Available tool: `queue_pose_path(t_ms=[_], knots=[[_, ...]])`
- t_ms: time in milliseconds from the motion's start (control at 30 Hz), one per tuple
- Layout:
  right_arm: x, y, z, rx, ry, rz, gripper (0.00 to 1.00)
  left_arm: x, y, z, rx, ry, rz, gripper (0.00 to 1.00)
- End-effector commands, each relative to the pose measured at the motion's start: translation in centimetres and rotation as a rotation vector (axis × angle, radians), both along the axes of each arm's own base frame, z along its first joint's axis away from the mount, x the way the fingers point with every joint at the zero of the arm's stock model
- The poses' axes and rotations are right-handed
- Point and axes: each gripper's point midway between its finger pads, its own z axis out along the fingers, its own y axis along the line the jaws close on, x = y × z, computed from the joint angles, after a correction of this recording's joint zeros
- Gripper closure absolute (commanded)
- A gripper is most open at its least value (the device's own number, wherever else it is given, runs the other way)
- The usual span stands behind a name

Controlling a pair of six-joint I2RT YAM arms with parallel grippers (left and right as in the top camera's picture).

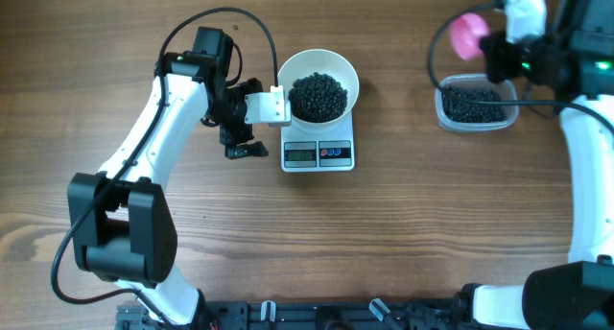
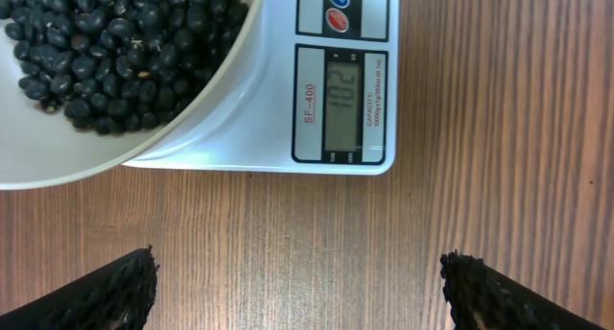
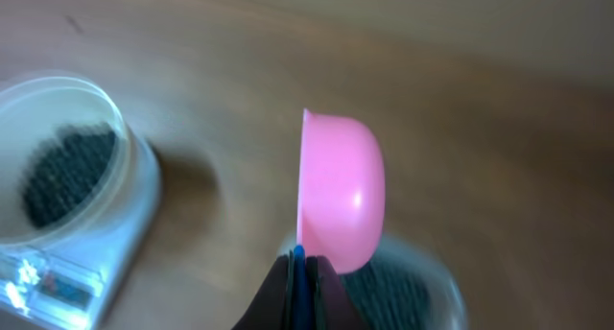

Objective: Scoop item into bowl and weigh 150g on scale
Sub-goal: 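Return the empty scoop with the right gripper to the bean tub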

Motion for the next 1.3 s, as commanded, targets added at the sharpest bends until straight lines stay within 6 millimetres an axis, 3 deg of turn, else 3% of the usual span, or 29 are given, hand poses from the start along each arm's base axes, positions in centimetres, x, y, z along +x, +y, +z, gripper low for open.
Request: queue_pose_path(t_ms=[0, 100, 267, 567, 900, 1067, 1267], knots=[[-2.3, -4.9, -3.1, -0.196, 0.15, -0.07, 0.96, -0.1, -0.5, 0.2, -0.026, 0.008, 0.0, 0.0], [-2.9, -7.0, -5.6, -0.254, 0.255, -0.125, 0.96, -0.1, -0.5, 0.2, -0.026, 0.008, 0.0, 0.0], [-2.6, -7.2, -8.5, -0.237, 0.337, -0.124, 0.96, -0.1, -0.5, 0.2, -0.026, 0.008, 0.0, 0.0], [-2.8, -8.2, -8.6, -0.169, 0.358, -0.342, 0.96, -0.1, -0.5, 0.2, -0.026, 0.008, 0.0, 0.0], [-1.4, -8.5, -7.9, -0.167, 0.296, -0.357, 0.96, -0.1, -0.5, 0.2, -0.026, 0.008, 0.0, 0.0], [-1.3, -6.7, -8.1, -0.078, 0.302, -0.301, 0.96, -0.1, -0.5, 0.2, -0.026, 0.008, 0.0, 0.0], [-1.4, -6.1, -8.1, -0.017, 0.314, -0.33, 0.96, -0.1, -0.5, 0.2, -0.026, 0.008, 0.0, 0.0]])
